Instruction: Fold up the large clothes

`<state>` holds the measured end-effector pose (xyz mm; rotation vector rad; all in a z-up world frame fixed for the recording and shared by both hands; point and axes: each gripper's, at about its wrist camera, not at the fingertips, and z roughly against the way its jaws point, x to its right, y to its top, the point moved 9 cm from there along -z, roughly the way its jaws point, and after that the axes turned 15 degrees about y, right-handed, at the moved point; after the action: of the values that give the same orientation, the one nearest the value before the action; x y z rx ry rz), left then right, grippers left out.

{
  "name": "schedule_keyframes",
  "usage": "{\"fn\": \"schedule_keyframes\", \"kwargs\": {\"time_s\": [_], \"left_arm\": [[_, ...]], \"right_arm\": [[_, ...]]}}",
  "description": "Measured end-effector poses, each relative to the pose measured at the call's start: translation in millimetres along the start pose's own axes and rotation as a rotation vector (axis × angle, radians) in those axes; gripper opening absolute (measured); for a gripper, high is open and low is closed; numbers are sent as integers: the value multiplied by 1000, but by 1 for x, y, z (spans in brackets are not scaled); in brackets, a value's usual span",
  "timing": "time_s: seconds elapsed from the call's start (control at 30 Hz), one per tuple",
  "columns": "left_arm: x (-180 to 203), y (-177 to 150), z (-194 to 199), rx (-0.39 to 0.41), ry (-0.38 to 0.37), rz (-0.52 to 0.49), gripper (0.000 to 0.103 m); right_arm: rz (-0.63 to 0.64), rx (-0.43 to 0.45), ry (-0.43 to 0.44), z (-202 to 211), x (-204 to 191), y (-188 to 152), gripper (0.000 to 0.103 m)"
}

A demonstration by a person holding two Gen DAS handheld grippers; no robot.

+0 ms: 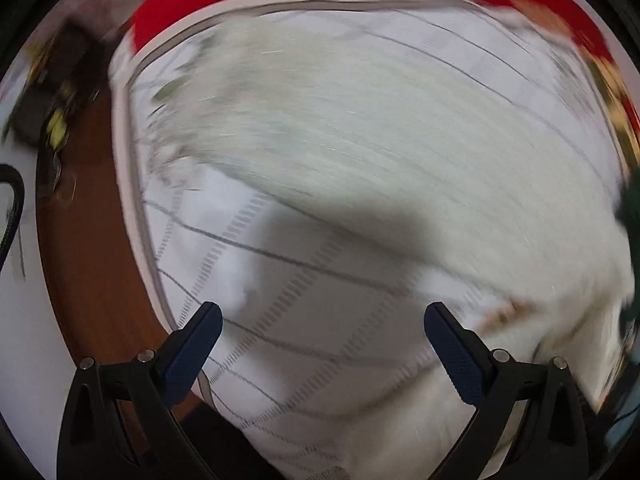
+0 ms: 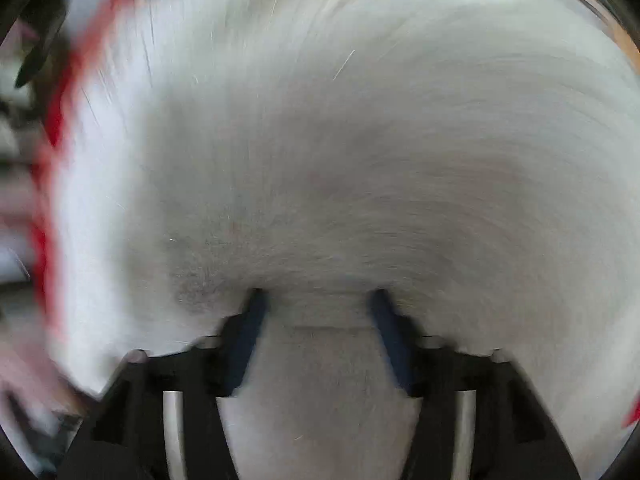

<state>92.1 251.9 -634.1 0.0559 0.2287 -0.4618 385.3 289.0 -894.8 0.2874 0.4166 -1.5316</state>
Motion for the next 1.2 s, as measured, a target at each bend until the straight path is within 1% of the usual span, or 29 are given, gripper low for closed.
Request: {"fn": "schedule_keyframes", "kwargs": {"time_s": [0.03, 0.07, 0.13, 0.2, 0.23, 0.27, 0.3, 0.33, 0.4, 0.43, 0.47, 0.5, 0.53, 0.57, 0.63, 0.7, 0.8, 0.83, 0.87, 0.93, 0.97, 1.0, 1.03, 1.07, 1.13, 1.2], "left_arm": [[-10, 7, -10, -27, -27, 59, 103], [-15, 10, -16, -51, -43, 92, 103], [-23, 20, -32, -122, -134, 211, 101], [-24, 31, -45, -164, -216, 308, 101], [-24, 37, -51, -178, -235, 345, 101], [-26, 44, -56, -179, -237, 386, 101], [-28, 51, -58, -165, -234, 422, 101], [-32, 58, -58, -132, -219, 451, 101], [-40, 76, -50, -27, -178, 480, 100], [-40, 85, -45, 32, -158, 472, 87], [-40, 95, -39, 90, -129, 447, 69], [-36, 102, -34, 135, -107, 419, 60], [-29, 111, -31, 177, -93, 385, 39], [-24, 116, -29, 198, -87, 356, 25], [-12, 128, -17, 246, -76, 300, 16], [-8, 133, 6, 319, -63, 247, 14], [8, 140, 65, 485, -47, 130, 13], [11, 137, 83, 536, -43, 88, 13], [18, 133, 104, 592, -45, 39, 13], [34, 124, 139, 681, -25, -48, 13], [43, 111, 160, 728, -33, -101, 13], [53, 98, 178, 768, -28, -144, 13], [66, 80, 197, 810, -31, -195, 13], [80, 78, 206, 831, -47, -234, 13], [116, 44, 228, 870, -86, -335, 13], [167, -8, 244, 871, -152, -466, 13]], "right_arm": [[4, 19, -51, -2, -6, 0, 62], [-7, 27, -64, 1, -9, -1, 62], [17, 40, -26, 9, -22, -11, 62], [13, 50, 13, 17, -30, -26, 62], [-8, 56, 26, 23, -29, -37, 62], [-26, 60, 31, 27, -26, -46, 62], [-39, 68, 35, 31, -24, -53, 62], [-45, 81, 35, 35, -22, -59, 62], [-42, 100, 13, 44, -9, -63, 62], [-39, 108, 0, 46, -2, -67, 62], [-41, 108, -12, 49, 6, -66, 62], [-52, 106, -19, 51, 13, -66, 62], [-67, 106, -10, 52, 18, -66, 62], [-79, 108, -2, 52, 19, -65, 62], [-105, 124, 15, 55, 18, -66, 62], [-109, 147, 14, 63, 27, -59, 62], [-89, 220, -20, 77, 24, -57, 62], [-73, 234, -33, 78, 23, -56, 62], [-57, 235, -39, 74, 24, -52, 62], [-60, 158, 9, 53, 25, -52, 62], [-88, 133, 40, 49, 28, -54, 62], [-107, 148, 75, 55, 31, -53, 62], [-128, 176, 141, 69, 32, -55, 62], [-138, 196, 178, 82, 41, -56, 62], [-160, 245, 198, 117, 60, -68, 62], [-187, 276, 203, 145, 87, -82, 62]]}}
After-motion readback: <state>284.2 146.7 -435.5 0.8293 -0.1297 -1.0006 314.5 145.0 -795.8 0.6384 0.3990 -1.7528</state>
